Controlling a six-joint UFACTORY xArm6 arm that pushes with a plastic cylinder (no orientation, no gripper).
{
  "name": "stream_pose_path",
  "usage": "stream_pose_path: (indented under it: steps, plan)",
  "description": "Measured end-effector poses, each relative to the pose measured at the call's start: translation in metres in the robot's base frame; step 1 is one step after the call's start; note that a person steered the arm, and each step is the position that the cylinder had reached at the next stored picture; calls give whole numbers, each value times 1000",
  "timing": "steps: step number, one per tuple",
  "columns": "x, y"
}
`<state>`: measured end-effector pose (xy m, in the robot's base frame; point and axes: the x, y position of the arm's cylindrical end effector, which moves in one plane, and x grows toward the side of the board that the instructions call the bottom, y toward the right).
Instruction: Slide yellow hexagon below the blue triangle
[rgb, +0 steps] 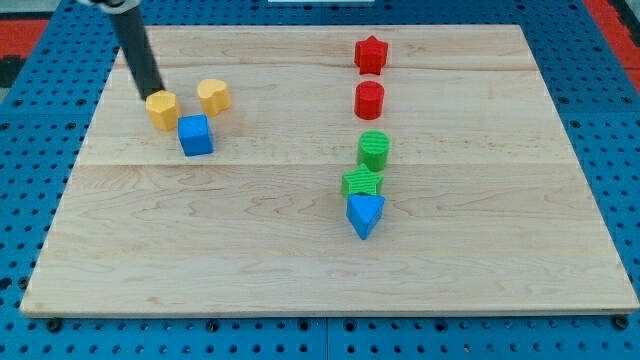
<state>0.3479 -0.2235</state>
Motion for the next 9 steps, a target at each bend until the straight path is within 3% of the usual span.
stream_pose_path:
  steps: [1,2,3,5,6,7,8,9]
  plan:
    - [53,9]
    - [67,2]
    - [47,-2]
    - [47,39]
    - [105,97]
    - [136,108]
    - [87,47]
    - [69,73]
